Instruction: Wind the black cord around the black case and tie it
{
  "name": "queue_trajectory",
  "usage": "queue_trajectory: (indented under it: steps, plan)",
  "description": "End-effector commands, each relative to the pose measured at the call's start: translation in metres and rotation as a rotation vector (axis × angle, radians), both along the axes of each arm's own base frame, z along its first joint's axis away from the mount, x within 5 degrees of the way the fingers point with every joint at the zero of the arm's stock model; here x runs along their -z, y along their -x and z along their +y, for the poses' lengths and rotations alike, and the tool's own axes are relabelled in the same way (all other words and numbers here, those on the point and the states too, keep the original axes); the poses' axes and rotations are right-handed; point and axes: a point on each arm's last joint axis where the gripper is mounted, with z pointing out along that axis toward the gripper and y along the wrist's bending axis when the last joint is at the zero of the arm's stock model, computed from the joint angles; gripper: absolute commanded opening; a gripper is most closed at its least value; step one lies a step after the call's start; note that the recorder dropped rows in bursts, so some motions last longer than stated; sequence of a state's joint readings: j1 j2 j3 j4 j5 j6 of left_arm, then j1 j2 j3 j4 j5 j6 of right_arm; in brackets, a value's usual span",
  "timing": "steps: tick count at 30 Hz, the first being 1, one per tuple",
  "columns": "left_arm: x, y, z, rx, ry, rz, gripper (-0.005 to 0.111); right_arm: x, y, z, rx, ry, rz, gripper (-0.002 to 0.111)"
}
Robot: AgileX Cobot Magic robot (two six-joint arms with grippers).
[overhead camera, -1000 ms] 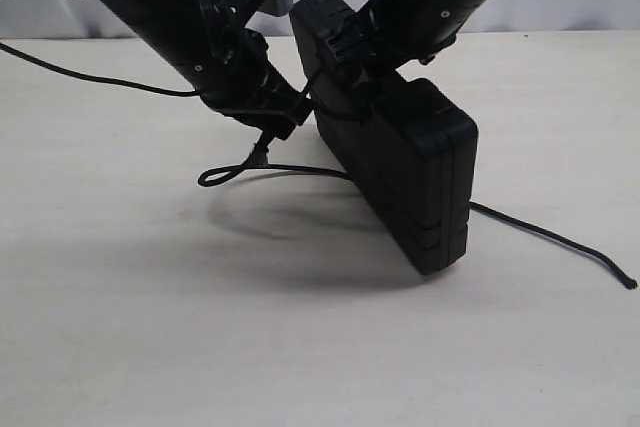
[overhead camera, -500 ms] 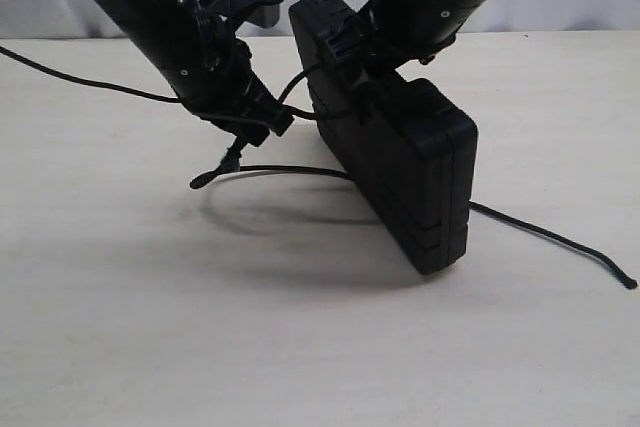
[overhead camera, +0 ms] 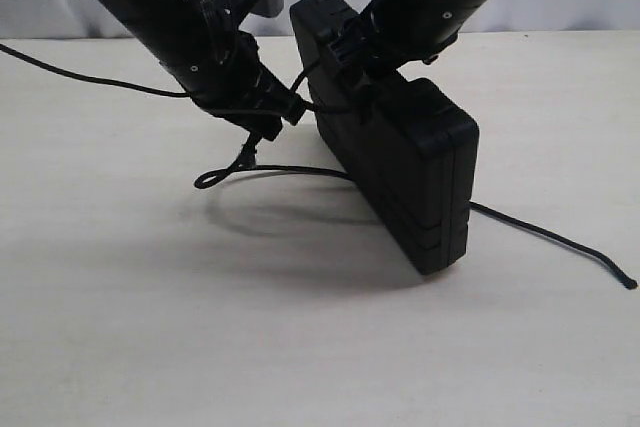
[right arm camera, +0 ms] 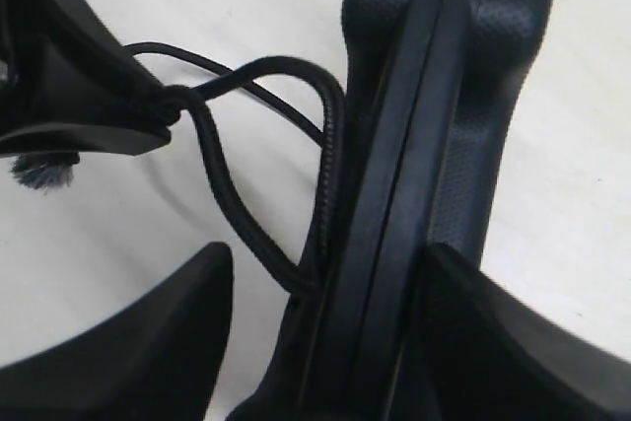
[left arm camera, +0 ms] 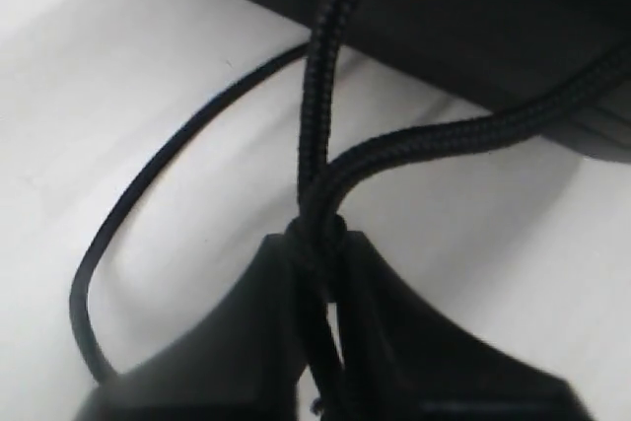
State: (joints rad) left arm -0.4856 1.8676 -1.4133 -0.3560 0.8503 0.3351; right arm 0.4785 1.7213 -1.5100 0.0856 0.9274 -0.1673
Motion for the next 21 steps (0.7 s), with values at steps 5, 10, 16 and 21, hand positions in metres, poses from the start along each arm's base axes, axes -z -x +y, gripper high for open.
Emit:
queue_trajectory:
  steps: [5, 10, 16, 21]
  plan:
    - [0.005, 0.006, 0.003, 0.059, -0.062, 0.104, 0.0, 0.001, 0.0, 0.0, -0.018, 0.008, -0.001, 0.054]
    - [-0.003, -0.006, -0.005, 0.028, -0.008, 0.057, 0.0, 0.001, 0.0, 0.0, -0.018, 0.008, -0.001, 0.054]
    - [-0.029, -0.012, -0.012, 0.04, 0.044, 0.03, 0.0, 0.001, 0.0, 0.001, -0.018, 0.003, -0.009, 0.054]
    - [-0.03, -0.011, -0.017, 0.052, 0.058, 0.03, 0.0, 0.001, 0.0, 0.001, -0.018, 0.004, -0.007, 0.054]
